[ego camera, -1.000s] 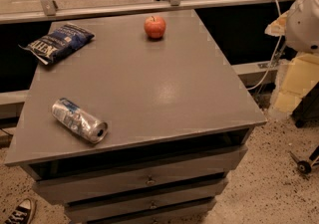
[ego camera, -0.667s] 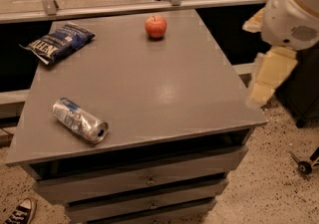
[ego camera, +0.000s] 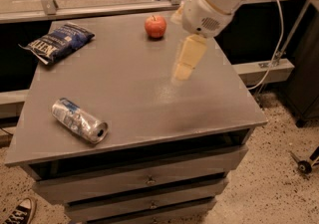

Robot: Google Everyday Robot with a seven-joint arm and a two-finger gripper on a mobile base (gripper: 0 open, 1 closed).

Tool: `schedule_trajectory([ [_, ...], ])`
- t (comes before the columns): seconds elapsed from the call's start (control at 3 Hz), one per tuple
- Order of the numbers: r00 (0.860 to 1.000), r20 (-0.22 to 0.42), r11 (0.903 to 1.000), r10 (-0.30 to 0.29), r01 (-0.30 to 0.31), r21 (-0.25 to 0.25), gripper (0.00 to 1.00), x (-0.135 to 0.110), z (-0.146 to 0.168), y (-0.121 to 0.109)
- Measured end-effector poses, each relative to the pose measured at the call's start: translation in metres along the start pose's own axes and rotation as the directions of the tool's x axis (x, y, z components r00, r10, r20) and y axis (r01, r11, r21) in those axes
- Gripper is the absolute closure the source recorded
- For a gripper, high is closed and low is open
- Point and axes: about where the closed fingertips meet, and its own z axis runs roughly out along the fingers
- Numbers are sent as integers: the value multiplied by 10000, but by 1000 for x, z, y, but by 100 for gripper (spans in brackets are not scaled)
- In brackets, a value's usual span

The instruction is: Pick blue chip bag

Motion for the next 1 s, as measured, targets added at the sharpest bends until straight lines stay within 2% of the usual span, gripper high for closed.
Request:
schedule_trajectory([
  [0.33,9873,1472,9981,-604,617,-42,0,-74,39,-24],
  [0.67,9858,1568,9981,-605,615,-11,0,-77,42,-26],
  [1.0,9725,2250,9981,-608,576,208,0,-98,62,-39],
])
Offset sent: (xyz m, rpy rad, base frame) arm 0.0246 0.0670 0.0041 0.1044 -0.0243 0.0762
